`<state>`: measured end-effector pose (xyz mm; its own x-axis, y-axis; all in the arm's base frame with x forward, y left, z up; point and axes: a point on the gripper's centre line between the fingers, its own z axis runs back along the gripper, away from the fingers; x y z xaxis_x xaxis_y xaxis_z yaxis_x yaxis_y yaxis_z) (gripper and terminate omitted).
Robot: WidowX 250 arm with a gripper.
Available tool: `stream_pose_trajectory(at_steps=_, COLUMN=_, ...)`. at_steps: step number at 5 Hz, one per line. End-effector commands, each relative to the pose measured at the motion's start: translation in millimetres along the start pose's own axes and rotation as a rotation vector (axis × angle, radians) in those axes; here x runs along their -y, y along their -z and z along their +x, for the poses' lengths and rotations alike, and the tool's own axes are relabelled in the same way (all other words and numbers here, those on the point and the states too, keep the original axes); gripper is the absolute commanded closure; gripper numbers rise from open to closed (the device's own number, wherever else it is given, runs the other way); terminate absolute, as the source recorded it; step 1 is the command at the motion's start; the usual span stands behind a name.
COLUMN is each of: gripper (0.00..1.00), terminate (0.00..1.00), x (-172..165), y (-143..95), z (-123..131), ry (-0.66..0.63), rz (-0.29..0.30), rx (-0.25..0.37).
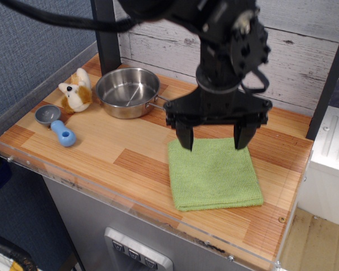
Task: Slide the green cloth to the left next to the spoon.
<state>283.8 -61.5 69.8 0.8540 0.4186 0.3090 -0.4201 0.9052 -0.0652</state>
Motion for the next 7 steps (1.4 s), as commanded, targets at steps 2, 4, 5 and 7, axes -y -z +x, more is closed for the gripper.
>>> stream_pose_trajectory(at_steps=2, gripper=0.0, terminate=0.0, x=17, y=41, z=-8, ry=-0.009, rz=-0.023, rx=-0.079)
stream_pose_trajectory(at_steps=4, gripper=0.0, terminate=0.0, x=15, y=55, z=-16, ry=-0.03, rz=-0.016, rx=-0.094)
stream_pose_trajectory(at_steps=5, gripper=0.0, terminate=0.0, x=8, y=52, z=-20, ry=-0.038, rz=0.012, rx=-0.09)
stream_pose_trajectory(at_steps=7, gripper=0.0, terminate=0.0, x=-17, y=41, z=-30, ry=-0.092, rz=0.076, rx=-0.101)
